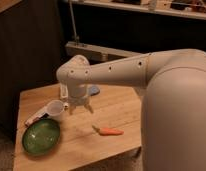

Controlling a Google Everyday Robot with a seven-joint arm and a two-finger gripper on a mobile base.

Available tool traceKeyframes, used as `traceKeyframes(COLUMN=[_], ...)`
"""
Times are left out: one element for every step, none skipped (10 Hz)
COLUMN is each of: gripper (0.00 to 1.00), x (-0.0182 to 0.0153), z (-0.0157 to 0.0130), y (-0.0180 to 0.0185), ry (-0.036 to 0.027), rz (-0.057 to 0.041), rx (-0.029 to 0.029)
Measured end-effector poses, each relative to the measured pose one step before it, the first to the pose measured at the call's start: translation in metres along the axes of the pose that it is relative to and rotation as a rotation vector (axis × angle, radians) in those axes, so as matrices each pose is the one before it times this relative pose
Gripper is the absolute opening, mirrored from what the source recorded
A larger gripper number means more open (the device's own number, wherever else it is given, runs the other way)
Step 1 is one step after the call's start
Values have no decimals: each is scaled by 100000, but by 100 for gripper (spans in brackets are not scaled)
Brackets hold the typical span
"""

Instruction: Place the pepper in the ceramic bowl

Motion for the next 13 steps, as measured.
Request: traceKeyframes(gripper=[65, 65, 65, 65, 65, 65, 65, 65, 65, 65, 65, 65, 65], x=[0, 1, -1, -1, 1, -3, -16, 15, 72, 574, 196, 17, 107], z=[3, -2, -1, 0, -16, -91, -423, -395, -429, -1215, -440, -330, -32], y=[-2, 0, 1, -1, -6, -33, -112, -976, -1389, -1997, -1376, -316, 11], ry=[4, 1, -3, -2, 28, 53, -2759, -3183, -3248, -5860, -2554, -1880, 55], rz=[-5, 7, -3, 8, -47, -645, -2854, -1282, -796, 38, 825, -541, 240], rx=[5, -4, -1, -1, 107, 611, 794, 114, 441, -2673, -368, -400, -430])
